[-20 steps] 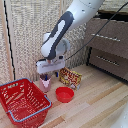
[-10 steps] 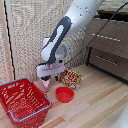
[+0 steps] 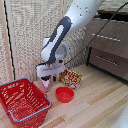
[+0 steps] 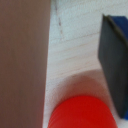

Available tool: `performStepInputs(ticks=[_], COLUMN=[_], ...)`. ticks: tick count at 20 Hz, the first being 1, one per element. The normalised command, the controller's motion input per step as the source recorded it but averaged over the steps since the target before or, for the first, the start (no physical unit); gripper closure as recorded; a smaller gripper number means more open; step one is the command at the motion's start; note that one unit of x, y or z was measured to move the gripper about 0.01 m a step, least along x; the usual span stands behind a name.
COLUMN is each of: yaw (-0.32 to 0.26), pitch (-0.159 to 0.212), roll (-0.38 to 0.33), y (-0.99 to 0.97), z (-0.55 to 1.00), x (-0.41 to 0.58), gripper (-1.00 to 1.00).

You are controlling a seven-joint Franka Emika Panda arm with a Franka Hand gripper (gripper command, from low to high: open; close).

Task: Compassionately, move the pinch receptors towards pink recepticle. Embrace the recepticle delicately and rise accordingly. Progress forward guided by applied tension and move towards the highest section of the storage unit. Place the recepticle delicately and shut the storage unit.

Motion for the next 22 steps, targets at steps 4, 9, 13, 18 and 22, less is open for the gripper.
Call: performStepInputs(ticks=[4, 9, 13, 18, 22], yaw=[-0.02, -0.063, -0.053, -0.031, -0.023], pitch=[-0.039, -0.039, -0.018, 0.0, 0.002], roll=[0.0, 0.008, 0.001, 0.007, 0.001], y=[0.0, -0.05, -0.09, -0.12, -0.14], z=[0.17, 0.46, 0.73, 0.78, 0.79], x=[0.126, 0.106, 0.085, 0.092, 0.075], gripper=[1.0, 1.0, 1.0, 1.0, 1.0])
